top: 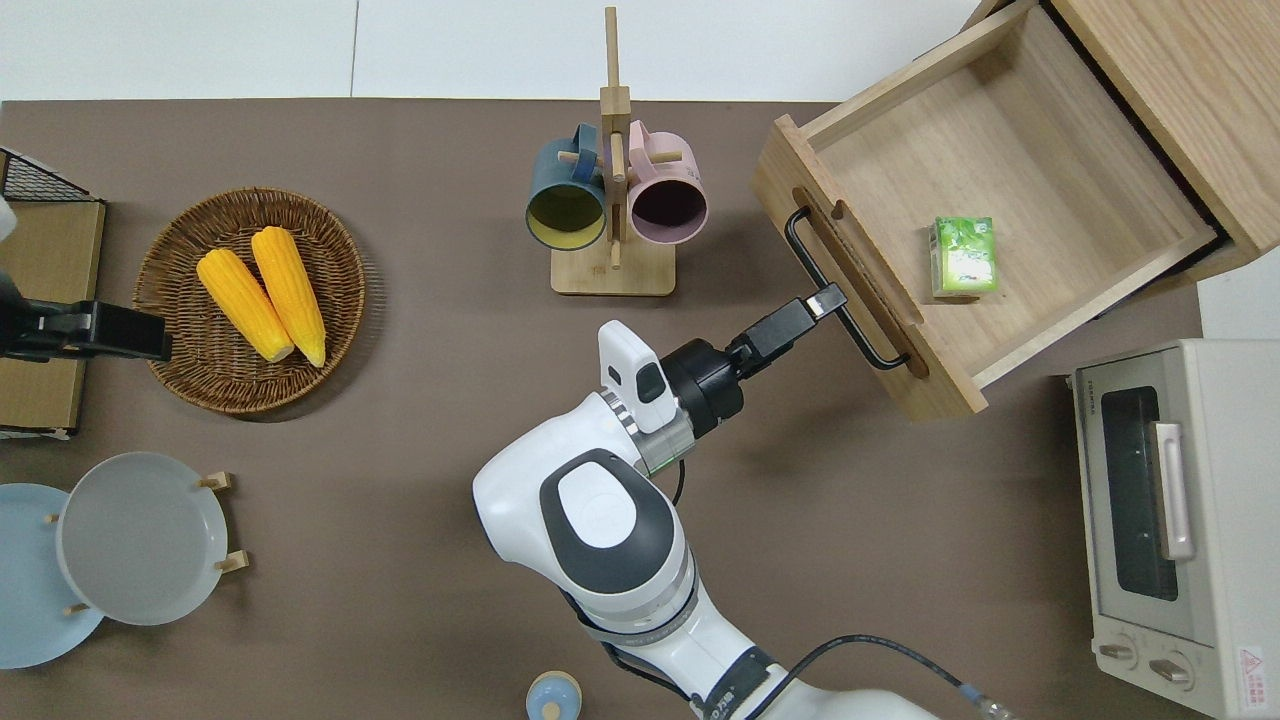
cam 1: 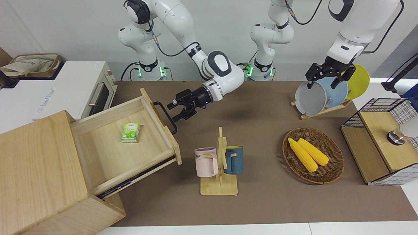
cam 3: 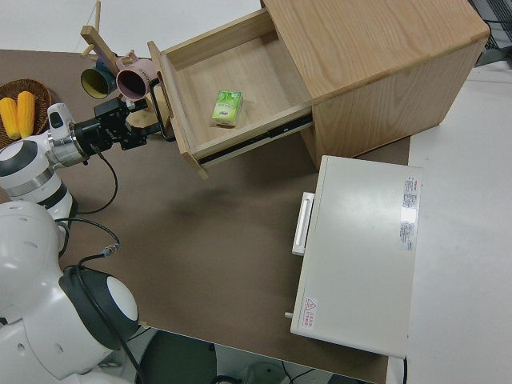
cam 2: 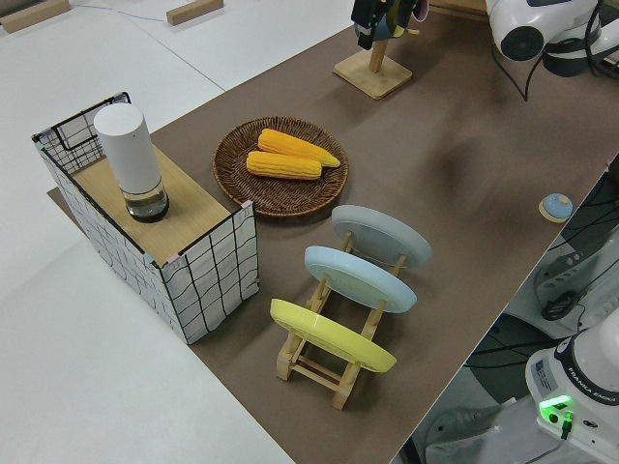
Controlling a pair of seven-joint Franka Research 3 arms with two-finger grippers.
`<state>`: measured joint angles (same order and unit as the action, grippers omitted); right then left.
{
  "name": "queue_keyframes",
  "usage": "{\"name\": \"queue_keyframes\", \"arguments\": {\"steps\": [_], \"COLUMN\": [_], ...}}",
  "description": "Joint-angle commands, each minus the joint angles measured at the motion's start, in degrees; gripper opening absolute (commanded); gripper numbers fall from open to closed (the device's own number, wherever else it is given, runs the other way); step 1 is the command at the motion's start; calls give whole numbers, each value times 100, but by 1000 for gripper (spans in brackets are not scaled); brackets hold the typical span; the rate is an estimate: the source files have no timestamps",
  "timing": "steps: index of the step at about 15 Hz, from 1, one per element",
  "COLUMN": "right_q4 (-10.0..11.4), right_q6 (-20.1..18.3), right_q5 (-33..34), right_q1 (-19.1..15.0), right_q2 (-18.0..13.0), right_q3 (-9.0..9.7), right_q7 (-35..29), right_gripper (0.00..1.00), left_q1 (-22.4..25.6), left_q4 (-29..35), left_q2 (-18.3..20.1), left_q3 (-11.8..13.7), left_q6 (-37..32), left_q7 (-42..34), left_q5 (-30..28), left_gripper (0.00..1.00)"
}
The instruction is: Slide drawer open with right arm
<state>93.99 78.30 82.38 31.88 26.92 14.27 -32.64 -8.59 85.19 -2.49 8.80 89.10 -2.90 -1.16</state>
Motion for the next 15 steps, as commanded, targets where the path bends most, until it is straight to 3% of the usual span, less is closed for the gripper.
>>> {"name": "queue_keyframes", "arguments": {"steps": [1, 4, 10, 15], "right_q4": [-406, -750, -838, -1102], "right_q6": [71, 115, 536, 590], "right_q5": [-730, -1241, -2198, -3271], "right_q1": [90, 116, -24, -331], "right_q2": [-73, -117, -547, -1030], "right_q3": [-3, 5, 5, 5], "right_q7": [-23, 99, 371, 732], "right_gripper": [983, 983, 981, 981], "left_q1": [-99, -99, -99, -99], "left_q4": [-117, -117, -117, -117], "left_q2": [-76, -76, -76, -76], "left_q3": [96, 96, 96, 96], "left_q6": [3, 3, 3, 3], "left_q7": [-44, -44, -44, -44], "left_q5": [72, 72, 63, 63], "left_gripper": [998, 998, 998, 995]}}
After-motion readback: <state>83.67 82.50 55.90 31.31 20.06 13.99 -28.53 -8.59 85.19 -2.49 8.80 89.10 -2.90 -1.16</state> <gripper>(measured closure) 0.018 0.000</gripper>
